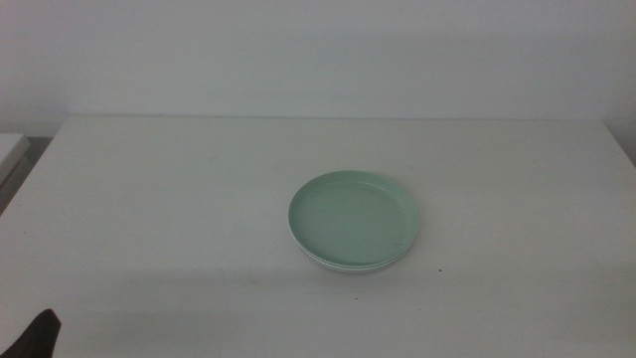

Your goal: Stack the three bowls on top of each other.

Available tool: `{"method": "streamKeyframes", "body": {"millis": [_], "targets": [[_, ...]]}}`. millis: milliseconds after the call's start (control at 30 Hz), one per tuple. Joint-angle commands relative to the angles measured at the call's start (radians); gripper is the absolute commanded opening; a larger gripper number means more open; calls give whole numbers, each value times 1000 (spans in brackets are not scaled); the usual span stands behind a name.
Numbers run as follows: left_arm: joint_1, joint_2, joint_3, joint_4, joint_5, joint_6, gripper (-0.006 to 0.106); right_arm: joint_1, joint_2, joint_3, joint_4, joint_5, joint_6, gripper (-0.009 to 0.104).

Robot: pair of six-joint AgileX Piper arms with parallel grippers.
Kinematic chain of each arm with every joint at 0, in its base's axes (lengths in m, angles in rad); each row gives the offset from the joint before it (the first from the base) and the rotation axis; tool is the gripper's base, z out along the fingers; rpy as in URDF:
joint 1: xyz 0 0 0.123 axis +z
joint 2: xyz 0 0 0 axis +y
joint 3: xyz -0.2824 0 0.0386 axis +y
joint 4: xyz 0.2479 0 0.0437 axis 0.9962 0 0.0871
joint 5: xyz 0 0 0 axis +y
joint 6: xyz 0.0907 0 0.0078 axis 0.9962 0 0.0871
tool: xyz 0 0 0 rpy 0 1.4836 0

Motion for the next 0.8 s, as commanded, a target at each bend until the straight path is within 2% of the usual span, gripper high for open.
{"method": "streamKeyframes", "body": {"millis": [0,300,333,400,500,533,700,767], "targets": [[1,-4,0,-7,-29,-3,94,-5,-4,4,36,-12,-4,88],[1,-4,0,-7,-29,1,94,-5,-4,4,24,-35,9,88],[1,-4,0,-7,-29,1,94,-5,-4,4,3,-60,35,89],[1,-4,0,-7,-29,1,94,-5,-4,4,-81,-119,220,92],[1,-4,0,-7,-29,1,94,-5,-4,4,-271,-157,495,93],[1,-4,0,-7,-29,-1,94,-5,-4,4,-309,-157,545,93],[1,-4,0,-7,-31,-1,94,-5,-4,4,-325,-157,557,93],[1,-4,0,-7,-31,-1,94,-5,-4,4,-352,-157,552,93]]}}
